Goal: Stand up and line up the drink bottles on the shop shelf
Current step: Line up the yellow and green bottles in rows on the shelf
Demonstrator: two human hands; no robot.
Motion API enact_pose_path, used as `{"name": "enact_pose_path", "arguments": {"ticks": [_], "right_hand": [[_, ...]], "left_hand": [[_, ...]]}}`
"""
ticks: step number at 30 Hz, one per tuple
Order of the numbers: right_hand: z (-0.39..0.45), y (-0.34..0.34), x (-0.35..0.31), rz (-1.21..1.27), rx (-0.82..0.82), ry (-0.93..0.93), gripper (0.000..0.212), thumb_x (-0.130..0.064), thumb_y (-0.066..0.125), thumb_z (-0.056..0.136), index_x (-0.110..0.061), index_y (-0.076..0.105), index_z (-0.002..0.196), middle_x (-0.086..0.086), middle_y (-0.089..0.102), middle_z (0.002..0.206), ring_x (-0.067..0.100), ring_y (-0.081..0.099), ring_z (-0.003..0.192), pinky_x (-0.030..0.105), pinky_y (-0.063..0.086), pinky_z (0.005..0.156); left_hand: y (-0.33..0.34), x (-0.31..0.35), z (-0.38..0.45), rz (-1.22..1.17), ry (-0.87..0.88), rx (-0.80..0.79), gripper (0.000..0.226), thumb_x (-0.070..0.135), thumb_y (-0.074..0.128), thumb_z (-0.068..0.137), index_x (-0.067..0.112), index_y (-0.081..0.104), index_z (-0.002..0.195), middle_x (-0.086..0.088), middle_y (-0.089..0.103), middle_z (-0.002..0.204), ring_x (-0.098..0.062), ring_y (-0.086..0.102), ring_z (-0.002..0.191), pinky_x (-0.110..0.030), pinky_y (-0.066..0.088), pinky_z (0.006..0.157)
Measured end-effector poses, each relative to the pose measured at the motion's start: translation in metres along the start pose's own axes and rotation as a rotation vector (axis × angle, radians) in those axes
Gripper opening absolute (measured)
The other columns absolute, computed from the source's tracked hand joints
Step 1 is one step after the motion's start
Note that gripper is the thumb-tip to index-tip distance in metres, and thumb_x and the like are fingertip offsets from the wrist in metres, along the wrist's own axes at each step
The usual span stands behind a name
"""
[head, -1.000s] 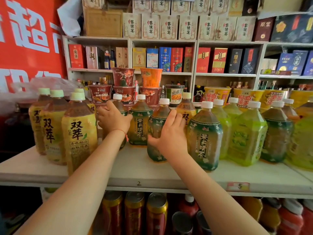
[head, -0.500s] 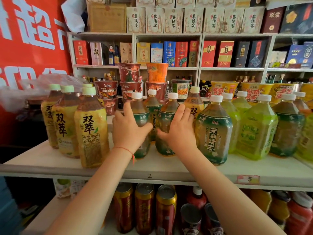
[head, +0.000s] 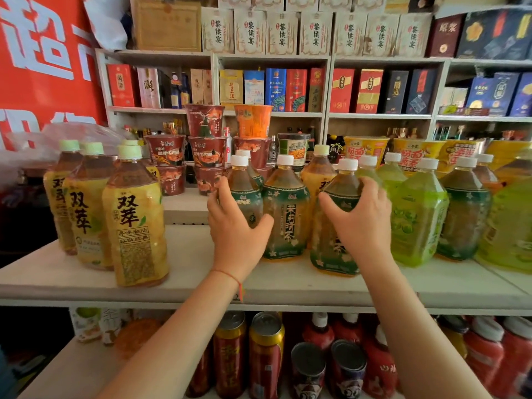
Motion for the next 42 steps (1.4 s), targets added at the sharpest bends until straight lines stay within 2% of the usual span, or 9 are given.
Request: {"name": "enact_pose_path", "arguments": {"ticks": [5,9,15,18,26,30,33,38,42], "right_hand": [[0.022,-0.009,0.013,0.096,-0.122,0.048,0.081,-0.07,0.068,0.077,-0.019,0.05,0.137,0.004,0.047,0.135,0.018,0.045,0.116,0.034,0.042,0.091],[0.017,-0.006,0.011,0.188,-0.249,0.002,0.09,-0.063,0.079,0.072,-0.019,0.041,0.141,-0.001,0.055,0.132,0.015,0.052,0.111,0.03,0.046,0.084],[0.013,-0.027,0.018,0.095,-0.174,-0.08,0.099,-0.068,0.08,0.063,-0.025,0.04,0.142,-0.001,0.057,0.135,0.019,0.055,0.12,0.037,0.053,0.094],[0.017,-0.044,0.033,0.003,-0.16,-0.077,0.103,-0.076,0.074,0.062,-0.026,0.039,0.145,0.0,0.057,0.136,0.021,0.055,0.122,0.039,0.052,0.093],[0.029,-0.105,0.055,-0.253,0.142,-0.305,0.076,-0.076,0.061,0.071,-0.02,0.065,0.122,0.01,0.052,0.122,0.032,0.043,0.118,0.05,0.036,0.099],[0.001,-0.084,0.019,-0.132,0.426,-0.617,0.033,-0.029,0.067,0.092,-0.006,0.063,0.116,0.018,0.057,0.119,0.031,0.048,0.11,0.044,0.044,0.095],[-0.007,-0.043,-0.024,-0.038,0.22,-0.787,0.024,-0.007,0.06,0.091,-0.004,0.064,0.114,0.017,0.061,0.113,0.03,0.056,0.103,0.04,0.05,0.089],[0.058,0.026,-0.041,-0.261,-0.173,-0.396,0.056,-0.023,0.048,0.101,-0.019,0.026,0.152,0.026,0.031,0.152,0.038,0.036,0.138,0.045,0.038,0.111],[0.089,0.055,-0.04,0.1,-0.271,-0.119,0.077,-0.026,0.048,0.102,-0.018,-0.002,0.159,0.021,0.039,0.151,0.036,0.046,0.134,0.051,0.046,0.105]], "left_hand": [[0.001,0.001,0.002,0.002,-0.011,0.01,0.097,0.031,0.07,0.087,0.024,0.003,0.158,-0.006,0.013,0.16,-0.028,0.018,0.148,-0.048,0.024,0.12],[0.001,0.003,0.0,0.114,0.001,0.034,0.095,0.032,0.068,0.088,0.019,0.005,0.158,-0.013,0.005,0.164,-0.032,0.006,0.152,-0.056,0.018,0.122],[0.03,0.064,-0.018,0.408,0.515,0.103,0.057,0.032,0.053,0.09,0.013,0.046,0.144,-0.019,0.027,0.16,-0.037,0.014,0.152,-0.059,0.013,0.122],[0.053,0.08,-0.015,0.542,0.587,0.04,0.05,0.035,0.045,0.09,0.019,0.054,0.137,-0.017,0.032,0.159,-0.036,0.018,0.152,-0.057,0.007,0.123],[0.068,0.068,0.023,0.938,0.31,0.022,0.051,0.055,0.037,0.099,0.034,0.048,0.144,-0.026,0.032,0.157,-0.045,0.023,0.148,-0.065,0.001,0.119],[0.067,0.066,0.021,0.965,0.338,-0.027,0.057,0.062,0.03,0.098,0.036,0.042,0.147,-0.02,0.046,0.149,-0.035,0.045,0.137,-0.061,0.008,0.121],[0.065,0.065,0.022,0.977,0.364,-0.04,0.058,0.065,0.028,0.097,0.038,0.037,0.148,-0.018,0.045,0.151,-0.033,0.043,0.14,-0.059,0.007,0.121],[0.062,0.062,0.023,0.944,0.386,-0.055,0.061,0.066,0.028,0.095,0.039,0.038,0.149,-0.019,0.043,0.153,-0.032,0.042,0.141,-0.054,0.011,0.122],[0.062,0.06,0.022,0.925,0.398,-0.044,0.056,0.058,0.037,0.1,0.037,0.036,0.152,-0.019,0.041,0.154,-0.032,0.043,0.141,-0.053,0.015,0.121]]}}
Point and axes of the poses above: each hand's wrist, its own z-axis towards the middle knuckle, its own y-axis out of the palm, x = y × z, the point moved 5 cm from there along z, towards the middle knuckle
